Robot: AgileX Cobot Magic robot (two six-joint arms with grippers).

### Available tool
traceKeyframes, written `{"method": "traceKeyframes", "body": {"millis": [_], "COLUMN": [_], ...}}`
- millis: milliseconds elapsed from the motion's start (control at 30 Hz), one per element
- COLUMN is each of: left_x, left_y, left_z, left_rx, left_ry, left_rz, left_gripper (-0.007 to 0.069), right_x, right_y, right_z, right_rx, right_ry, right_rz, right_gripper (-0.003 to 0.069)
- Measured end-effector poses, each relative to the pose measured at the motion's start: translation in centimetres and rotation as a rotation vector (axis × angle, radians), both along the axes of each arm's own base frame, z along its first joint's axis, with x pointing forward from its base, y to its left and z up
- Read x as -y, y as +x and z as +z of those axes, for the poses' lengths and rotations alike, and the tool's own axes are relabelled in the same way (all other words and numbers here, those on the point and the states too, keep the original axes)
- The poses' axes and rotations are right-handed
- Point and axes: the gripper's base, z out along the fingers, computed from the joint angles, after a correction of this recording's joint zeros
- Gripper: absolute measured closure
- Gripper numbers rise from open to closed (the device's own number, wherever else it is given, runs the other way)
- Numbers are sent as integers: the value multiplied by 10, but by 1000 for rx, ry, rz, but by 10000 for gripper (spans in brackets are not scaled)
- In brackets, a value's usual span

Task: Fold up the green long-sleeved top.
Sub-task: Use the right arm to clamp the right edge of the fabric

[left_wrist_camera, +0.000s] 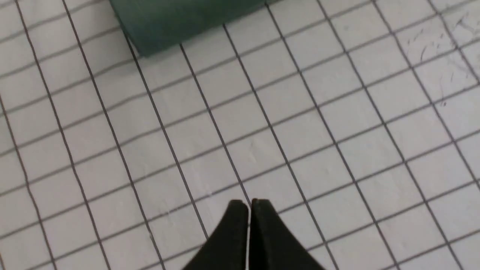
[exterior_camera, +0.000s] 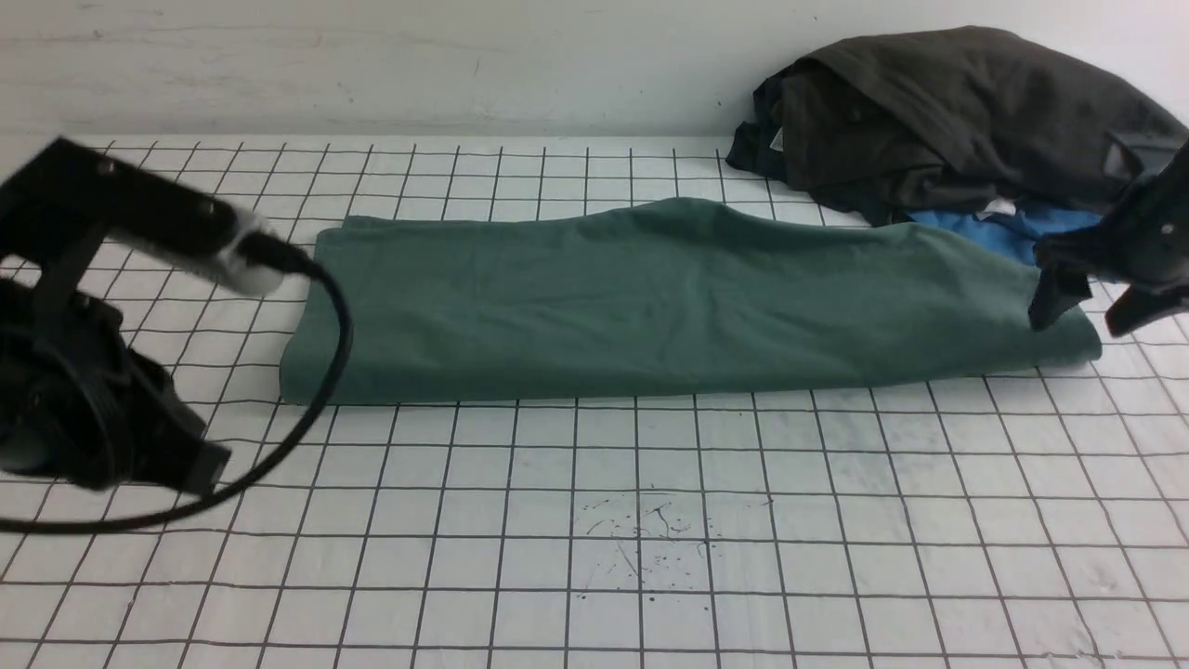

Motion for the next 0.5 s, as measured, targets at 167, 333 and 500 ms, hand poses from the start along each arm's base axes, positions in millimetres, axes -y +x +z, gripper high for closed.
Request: {"method": "traceKeyframes", "body": {"millis": [167, 333, 500], "left_x": [-1, -1, -4], "left_y": [-2, -2, -1], "left_z": [-8, -8, -8], "left_rx": [-30, -27, -16], "left_ry": [10, 16, 47], "left_rz": [0, 0, -3], "left_gripper": [631, 631, 631], "right_x": [4, 3, -2], "right_y": [6, 8, 10], "right_z": [-25, -25, -25], "right_rx": [-2, 13, 36], "right_ry": [-25, -11, 58], "right_rz": [-26, -36, -43], "right_gripper": [137, 153, 242]}}
